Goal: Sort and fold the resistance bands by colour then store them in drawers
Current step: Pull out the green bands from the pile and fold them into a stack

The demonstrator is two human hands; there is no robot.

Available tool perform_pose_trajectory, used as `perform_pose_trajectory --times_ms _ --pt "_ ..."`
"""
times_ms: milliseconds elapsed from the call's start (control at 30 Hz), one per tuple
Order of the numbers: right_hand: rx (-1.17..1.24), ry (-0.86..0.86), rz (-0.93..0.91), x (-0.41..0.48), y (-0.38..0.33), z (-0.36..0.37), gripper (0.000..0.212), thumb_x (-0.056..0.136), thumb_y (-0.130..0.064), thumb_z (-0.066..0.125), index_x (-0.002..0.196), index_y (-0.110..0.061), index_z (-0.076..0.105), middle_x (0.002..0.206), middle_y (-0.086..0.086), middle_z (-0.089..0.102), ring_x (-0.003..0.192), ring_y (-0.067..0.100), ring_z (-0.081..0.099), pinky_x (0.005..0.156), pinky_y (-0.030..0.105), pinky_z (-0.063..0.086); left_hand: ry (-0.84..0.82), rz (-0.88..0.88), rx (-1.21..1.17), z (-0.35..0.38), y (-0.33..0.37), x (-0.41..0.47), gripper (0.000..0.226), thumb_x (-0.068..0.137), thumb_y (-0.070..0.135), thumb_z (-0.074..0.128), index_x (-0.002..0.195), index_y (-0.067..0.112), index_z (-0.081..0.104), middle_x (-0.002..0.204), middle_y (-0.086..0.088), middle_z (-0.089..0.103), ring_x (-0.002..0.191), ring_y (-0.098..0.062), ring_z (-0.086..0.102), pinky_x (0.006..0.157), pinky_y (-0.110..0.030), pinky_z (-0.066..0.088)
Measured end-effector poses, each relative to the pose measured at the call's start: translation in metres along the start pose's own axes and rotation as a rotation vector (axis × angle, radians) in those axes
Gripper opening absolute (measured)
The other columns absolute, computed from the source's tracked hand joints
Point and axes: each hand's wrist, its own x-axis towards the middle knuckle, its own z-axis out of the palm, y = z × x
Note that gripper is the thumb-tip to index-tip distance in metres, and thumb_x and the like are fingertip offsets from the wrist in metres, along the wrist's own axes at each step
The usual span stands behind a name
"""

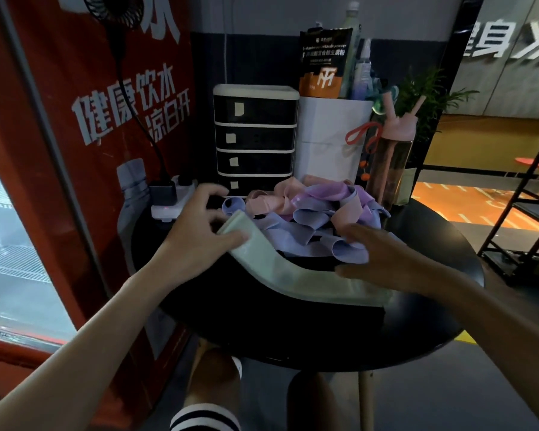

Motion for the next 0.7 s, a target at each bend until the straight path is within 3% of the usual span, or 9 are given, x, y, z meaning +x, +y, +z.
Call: perform_pose_trajectory --times_ms 67,133,200,267,300,367,433,533,700 --pt "0.365 -0.030 -0.158 0.009 -0.036 -0.002 0.043 0.088 -0.020 0.072 0.126 -0.018 0.052 0.116 -0.002 0.060 0.106 0.012 0.059 0.083 0.012 0.044 -0.047 0.095 -0.012 0.000 0.025 0.004 0.065 0.078 0.011 0.082 0.126 0.031 0.044 0.090 0.001 0.075 0.072 -0.009 0.070 0.068 -0.022 0.055" --pt "0.594 -0.097 -0.219 0.022 -0.063 -0.005 0.047 0.090 -0.017 0.069 0.132 -0.014 0.050 0.122 0.000 0.063 0.112 0.011 0.061 0.089 0.020 0.049 -0.097 0.158 -0.015 -0.001 0.047 0.006 0.069 0.077 0.012 0.083 0.129 0.030 0.042 0.091 0.002 0.075 0.080 -0.016 0.072 0.077 -0.034 0.059" --pt "0.589 -0.092 -0.300 0.028 -0.081 -0.013 0.032 0.094 -0.020 0.061 0.124 -0.012 0.058 0.106 0.003 0.066 0.094 0.015 0.063 0.076 0.030 0.050 -0.127 0.194 -0.019 -0.004 0.064 0.008 0.070 0.077 0.014 0.084 0.130 0.029 0.042 0.093 0.003 0.076 0.085 -0.018 0.073 0.084 -0.042 0.059" --pt "0.527 -0.013 -0.331 0.030 -0.092 -0.024 0.030 0.094 -0.027 0.060 0.115 -0.006 0.063 0.098 0.018 0.065 0.083 0.033 0.062 0.069 0.048 0.047 -0.086 0.227 -0.052 -0.009 0.073 0.010 0.071 0.077 0.017 0.084 0.132 0.028 0.041 0.096 0.001 0.075 0.085 -0.016 0.073 0.078 -0.036 0.059" --pt "0.540 0.023 -0.340 0.030 -0.095 -0.029 0.033 0.091 -0.030 0.063 0.112 -0.004 0.064 0.102 0.025 0.066 0.089 0.043 0.063 0.074 0.057 0.049 -0.026 0.238 -0.090 -0.010 0.075 0.010 0.071 0.076 0.017 0.084 0.132 0.027 0.041 0.099 -0.001 0.073 0.085 -0.015 0.072 0.071 -0.028 0.058" --pt "0.602 0.109 -0.348 0.030 -0.104 -0.035 0.029 0.087 -0.030 0.070 0.106 -0.007 0.068 0.104 0.024 0.069 0.099 0.045 0.064 0.083 0.064 0.051 0.126 0.207 -0.215 -0.008 0.074 0.008 0.071 0.076 0.017 0.084 0.132 0.025 0.041 0.110 -0.003 0.067 0.088 -0.018 0.071 0.063 -0.018 0.055" --pt "0.684 0.166 -0.345 0.034 -0.110 -0.038 0.021 0.086 -0.025 0.073 0.102 -0.011 0.069 0.101 0.016 0.073 0.097 0.037 0.069 0.088 0.060 0.053 0.157 0.103 -0.365 0.003 0.065 0.002 0.068 0.077 0.013 0.083 0.131 0.021 0.043 0.118 -0.005 0.064 0.093 -0.017 0.070 0.064 -0.018 0.056" --pt "0.836 0.188 -0.337 0.043 -0.119 -0.042 0.019 0.092 -0.012 0.065 0.110 -0.005 0.067 0.105 0.014 0.074 0.101 0.033 0.069 0.093 0.053 0.053 0.022 0.023 -0.398 0.025 0.039 -0.010 0.063 0.072 0.012 0.088 0.125 0.013 0.055 0.117 -0.006 0.067 0.102 -0.020 0.068 0.084 -0.033 0.059" --pt "0.980 0.193 -0.368 0.064 -0.136 -0.051 0.022 0.093 -0.013 0.063 0.113 -0.003 0.066 0.098 0.007 0.074 0.089 0.017 0.071 0.078 0.029 0.055 0.112 0.037 -0.238 0.029 0.011 -0.019 0.026 0.078 0.016 0.083 0.097 0.022 0.067 0.090 0.005 0.069 0.085 -0.007 0.062 0.074 -0.014 0.049"
